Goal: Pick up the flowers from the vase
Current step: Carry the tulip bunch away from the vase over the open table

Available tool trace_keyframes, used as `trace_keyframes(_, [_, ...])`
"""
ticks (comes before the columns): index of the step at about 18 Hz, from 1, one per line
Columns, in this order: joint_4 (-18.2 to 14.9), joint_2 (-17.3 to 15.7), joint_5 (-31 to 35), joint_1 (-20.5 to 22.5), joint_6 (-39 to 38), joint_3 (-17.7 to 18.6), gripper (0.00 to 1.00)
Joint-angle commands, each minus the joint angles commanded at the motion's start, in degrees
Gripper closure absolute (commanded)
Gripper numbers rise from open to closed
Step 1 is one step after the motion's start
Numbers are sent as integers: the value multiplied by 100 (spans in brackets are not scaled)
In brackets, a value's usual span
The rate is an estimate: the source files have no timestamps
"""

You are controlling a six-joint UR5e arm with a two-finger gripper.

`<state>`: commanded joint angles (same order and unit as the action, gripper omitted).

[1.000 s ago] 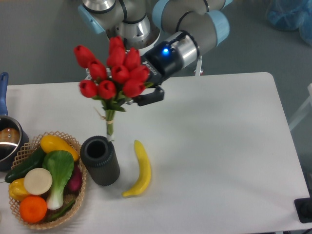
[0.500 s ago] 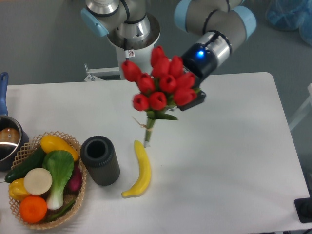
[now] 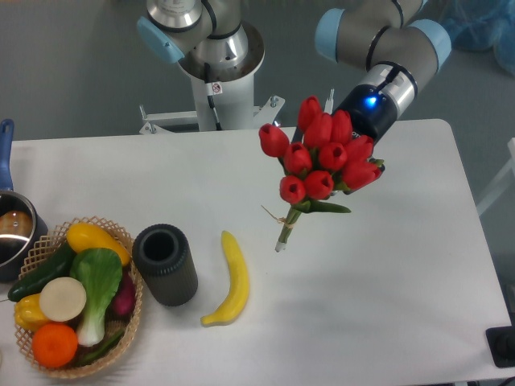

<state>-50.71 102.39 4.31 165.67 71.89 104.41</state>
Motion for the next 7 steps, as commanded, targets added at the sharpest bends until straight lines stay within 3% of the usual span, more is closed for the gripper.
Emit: trace_keyframes(7, [9,0,-26,176,17,79,53])
